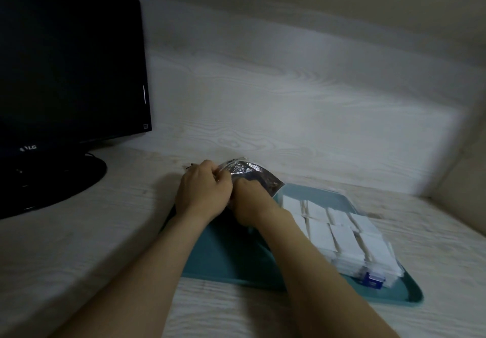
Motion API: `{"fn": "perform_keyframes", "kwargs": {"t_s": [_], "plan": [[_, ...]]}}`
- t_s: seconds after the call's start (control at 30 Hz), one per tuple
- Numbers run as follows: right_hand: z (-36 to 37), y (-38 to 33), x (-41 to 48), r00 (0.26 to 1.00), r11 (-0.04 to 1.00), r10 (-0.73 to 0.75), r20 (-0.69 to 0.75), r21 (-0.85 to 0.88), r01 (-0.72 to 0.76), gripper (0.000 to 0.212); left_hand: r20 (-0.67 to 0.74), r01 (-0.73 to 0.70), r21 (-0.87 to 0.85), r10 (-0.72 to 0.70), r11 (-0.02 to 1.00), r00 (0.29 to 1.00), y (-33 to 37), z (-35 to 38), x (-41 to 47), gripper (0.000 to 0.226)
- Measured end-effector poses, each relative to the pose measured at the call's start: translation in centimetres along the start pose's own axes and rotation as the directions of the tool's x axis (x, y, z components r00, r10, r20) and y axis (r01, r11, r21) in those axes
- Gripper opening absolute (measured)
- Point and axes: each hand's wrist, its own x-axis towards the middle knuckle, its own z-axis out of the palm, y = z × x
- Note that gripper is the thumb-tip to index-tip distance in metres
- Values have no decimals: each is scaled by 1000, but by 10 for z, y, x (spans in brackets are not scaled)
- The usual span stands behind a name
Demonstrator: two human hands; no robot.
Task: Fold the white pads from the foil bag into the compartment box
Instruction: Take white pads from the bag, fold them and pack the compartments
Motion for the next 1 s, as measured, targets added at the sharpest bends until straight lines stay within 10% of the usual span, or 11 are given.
{"fn": "perform_keyframes", "kwargs": {"t_s": [0.57, 1.0], "plan": [[-25, -7, -31, 977, 938, -211, 22, -276, 209, 36, -54, -68, 89, 73, 994, 996, -3, 0, 0, 24], [-31, 2, -27, 980, 971, -180, 81, -142, 190, 28, -61, -95, 115, 102, 989, 993, 0, 1, -2, 28]]}}
